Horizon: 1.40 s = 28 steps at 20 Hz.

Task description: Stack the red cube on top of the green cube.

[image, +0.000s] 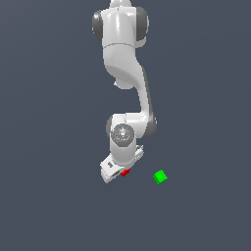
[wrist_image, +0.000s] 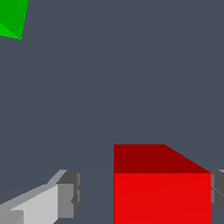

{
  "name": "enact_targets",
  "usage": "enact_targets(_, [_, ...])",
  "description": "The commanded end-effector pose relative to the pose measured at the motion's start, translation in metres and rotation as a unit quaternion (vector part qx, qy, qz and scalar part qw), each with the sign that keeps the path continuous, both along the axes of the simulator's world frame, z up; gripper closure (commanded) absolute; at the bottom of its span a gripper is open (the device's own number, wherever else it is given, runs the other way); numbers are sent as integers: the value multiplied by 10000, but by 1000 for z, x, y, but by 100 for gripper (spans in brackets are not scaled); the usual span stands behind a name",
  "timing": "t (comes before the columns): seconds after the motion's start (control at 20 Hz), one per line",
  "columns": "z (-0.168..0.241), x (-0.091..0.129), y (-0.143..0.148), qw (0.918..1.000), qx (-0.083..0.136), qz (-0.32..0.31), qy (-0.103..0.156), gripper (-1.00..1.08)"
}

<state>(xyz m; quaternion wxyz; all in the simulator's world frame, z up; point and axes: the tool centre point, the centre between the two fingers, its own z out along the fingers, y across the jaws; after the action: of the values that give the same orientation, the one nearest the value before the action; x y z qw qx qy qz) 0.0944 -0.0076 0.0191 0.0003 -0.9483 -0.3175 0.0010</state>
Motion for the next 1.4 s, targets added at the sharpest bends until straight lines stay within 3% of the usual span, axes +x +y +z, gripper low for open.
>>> enact_targets(0.0, [1,1,0,10000,-1,-1,-11,-92])
enact_targets(0.05, [1,2,0,10000,-1,-1,-11,-92])
enact_targets(0.1, [1,2,0,10000,-1,-1,-11,108])
enact_targets(0.8, [5,1,0,10000,0,-2,-7,108])
enact_targets(1.35, [72,0,0,10000,-1,0,-8,108])
